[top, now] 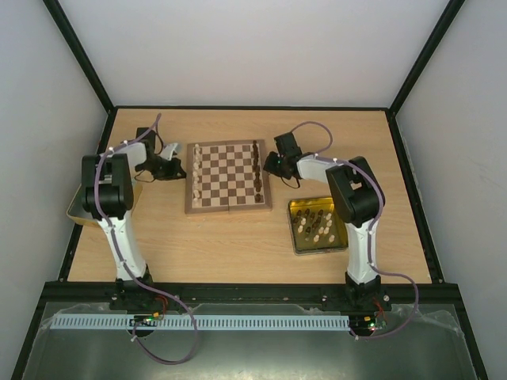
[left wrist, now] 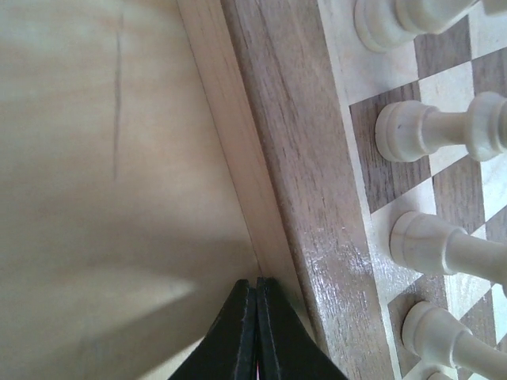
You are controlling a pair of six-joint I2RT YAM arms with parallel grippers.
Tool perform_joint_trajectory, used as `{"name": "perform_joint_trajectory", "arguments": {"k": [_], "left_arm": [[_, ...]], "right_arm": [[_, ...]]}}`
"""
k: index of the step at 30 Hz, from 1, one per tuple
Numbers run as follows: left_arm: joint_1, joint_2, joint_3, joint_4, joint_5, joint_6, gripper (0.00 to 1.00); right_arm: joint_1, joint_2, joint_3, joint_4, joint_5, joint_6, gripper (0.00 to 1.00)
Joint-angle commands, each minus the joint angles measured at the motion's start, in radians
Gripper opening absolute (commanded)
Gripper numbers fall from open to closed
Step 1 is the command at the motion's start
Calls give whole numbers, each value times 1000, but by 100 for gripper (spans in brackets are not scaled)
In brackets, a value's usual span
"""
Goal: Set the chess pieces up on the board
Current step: Move the chessboard to the center of the board.
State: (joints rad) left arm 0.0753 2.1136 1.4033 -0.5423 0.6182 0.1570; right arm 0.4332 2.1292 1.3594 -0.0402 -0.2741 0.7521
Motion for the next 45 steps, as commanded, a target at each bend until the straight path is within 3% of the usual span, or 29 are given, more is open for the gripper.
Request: {"name": "perform_joint_trajectory", "arguments": {"k": [1,10,18,28,45], "left_arm": [[-21,-110,-135,-77,-64,74,2],[-22,-332,-376,-82,-146,144,2],[-26,-445,-466,-105,-184,228,2],[-49,-441,-480,-103,-193,246,2],[33,-464,-493,-28,-260,253,2]], "right_arm": [[85,-81,-105,-77,-23,-39,2],[180,-289,-334,-59,19,-36,2],[231,-464,-486,-83,50,-49,2],[256,-499,-491,-129,91,-67,2],[257,-621,-337,-419,395,-111,2]]}}
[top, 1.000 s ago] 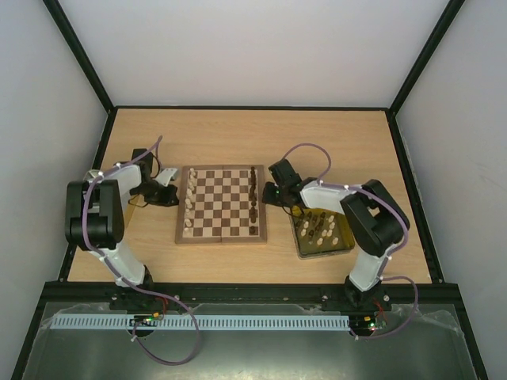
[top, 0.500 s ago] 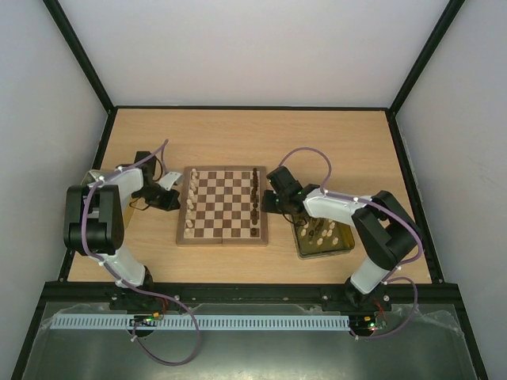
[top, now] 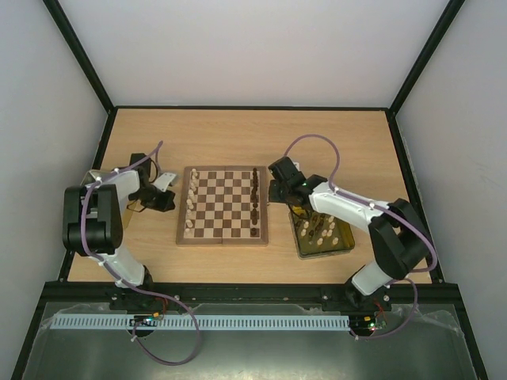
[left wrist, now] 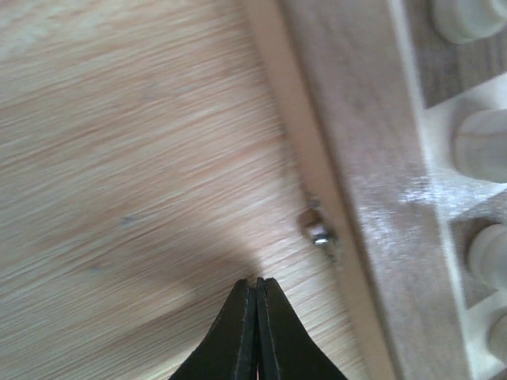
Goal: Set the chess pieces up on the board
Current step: Move the chessboard to the center of the board, then move the storage box to the center of the board.
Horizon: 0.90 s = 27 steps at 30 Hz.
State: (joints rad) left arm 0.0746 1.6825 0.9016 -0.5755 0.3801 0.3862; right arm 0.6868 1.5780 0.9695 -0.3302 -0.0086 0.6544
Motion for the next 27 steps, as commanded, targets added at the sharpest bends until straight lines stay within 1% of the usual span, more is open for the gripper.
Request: {"name": "perform_joint_trajectory", "arguments": {"k": [1,3,4,5,7,9,10,16,22,27], "left_arm": [[43,-39,10,6,-31,29,2],[60,-60,5,13,-47,36,2],[69,-70,4,14,-48,38,2],[76,-79,3,13,-49,39,2],[87,-100,0,13,-49,35,2],[91,-121,-6,15,-48,30,2],[92,-129,-12,19,-51,27,2],[94,-150,-32,40,-54,0,2],[94,-150,-51,49,-47,-16,2],[94,-152,-47,47,-48,-20,2]], "right_arm": [[3,-83,54,-156,146,-2,2],[3,-121,30,-192,145,18,2],[3,-145,7,-207,143,30,4],[3,-172,-15,-218,141,40,8],[3,-224,-55,-235,139,50,22],[3,-257,-78,-262,142,50,30],[3,-263,-88,-272,136,46,31],[3,-271,-118,-276,75,22,28],[3,-222,-139,-231,25,13,18],[3,-159,-139,-187,-13,8,16]]}}
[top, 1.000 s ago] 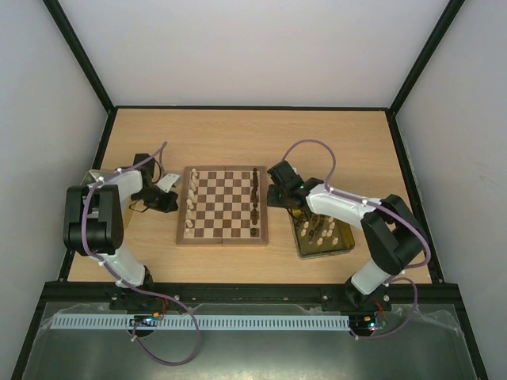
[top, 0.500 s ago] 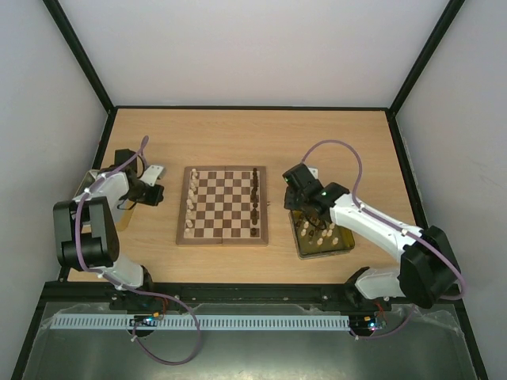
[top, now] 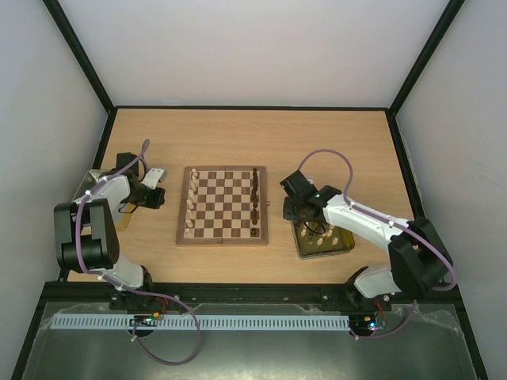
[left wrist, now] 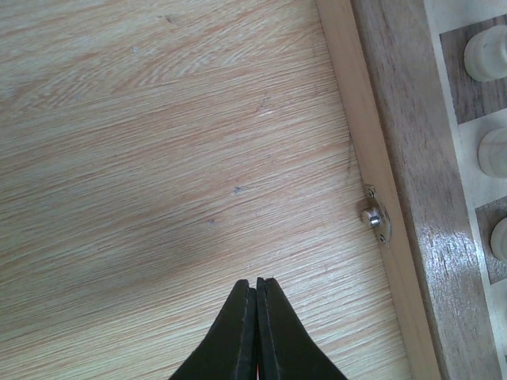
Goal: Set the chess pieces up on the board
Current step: Move the storage box to the center of the board.
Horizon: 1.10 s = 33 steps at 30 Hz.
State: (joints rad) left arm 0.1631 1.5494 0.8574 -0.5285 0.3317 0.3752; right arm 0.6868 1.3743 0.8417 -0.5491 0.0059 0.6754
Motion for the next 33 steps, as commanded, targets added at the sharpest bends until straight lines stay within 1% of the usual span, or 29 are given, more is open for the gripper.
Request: {"name": "perform_joint_trajectory", "arguments": {"k": [1,5,16,25,33], "left_arm": [[5,-18,-2,0,3,-10,2],[5,-23,-5,7,13,-17,2],[5,-6,5,32,24,-32,2],[9,0,-20,59,29,-44,2],[9,-3,-23,67,32,-60,2]], "right_arm": [[3,55,-9,38,-24,-14,16],[2,81,6,72,-17,-8,12],[3,231,131,108,-54,-23,11],[2,310,227,139,-51,-20,10],[2,305,252,148,-27,-24,11]]}}
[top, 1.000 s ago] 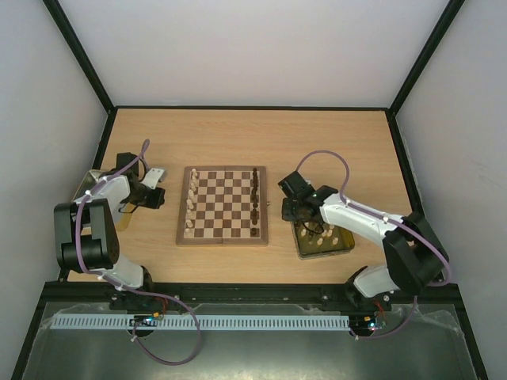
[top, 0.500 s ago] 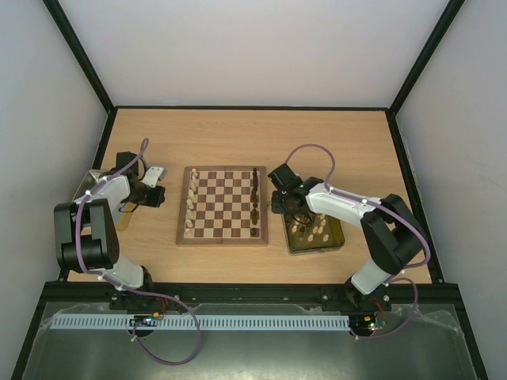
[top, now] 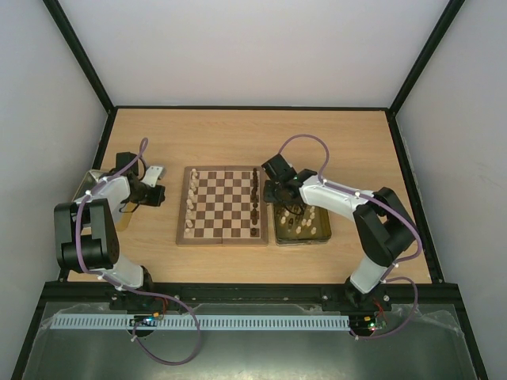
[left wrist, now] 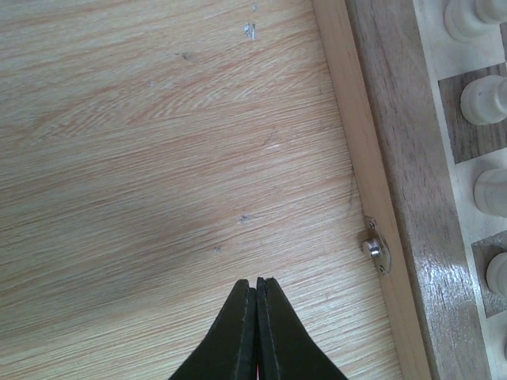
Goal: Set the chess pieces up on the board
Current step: Move the storage box to the center of the board, then pick up the chess piece from the storage box.
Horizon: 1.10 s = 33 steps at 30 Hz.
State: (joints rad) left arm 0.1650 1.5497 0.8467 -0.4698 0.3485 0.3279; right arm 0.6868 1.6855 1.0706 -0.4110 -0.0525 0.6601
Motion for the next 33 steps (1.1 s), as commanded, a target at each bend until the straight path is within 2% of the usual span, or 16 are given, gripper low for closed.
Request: {"name": "perform_joint_trajectory", "arguments": {"k": [1,7,14,22,33], "left_arm": [[7,-4,-13,9,14,-15,2],[7,-9,-17,9,-8,-12,2],[6,-19,-10,18,-24,-19,2],[4,-22,-7,39,-9,-38,4],[4,-30,-17,45,12,-43,4]], "right_arm": [[3,-18,16,9,36,-7,12],[2,-145,-51,-37,103,-5,19],[-8,-244,-147,-112,176,-4,22],[-166,-304,-211,-135,137,-9,19],[-243,-285,-263,-143,80,3,21]]}}
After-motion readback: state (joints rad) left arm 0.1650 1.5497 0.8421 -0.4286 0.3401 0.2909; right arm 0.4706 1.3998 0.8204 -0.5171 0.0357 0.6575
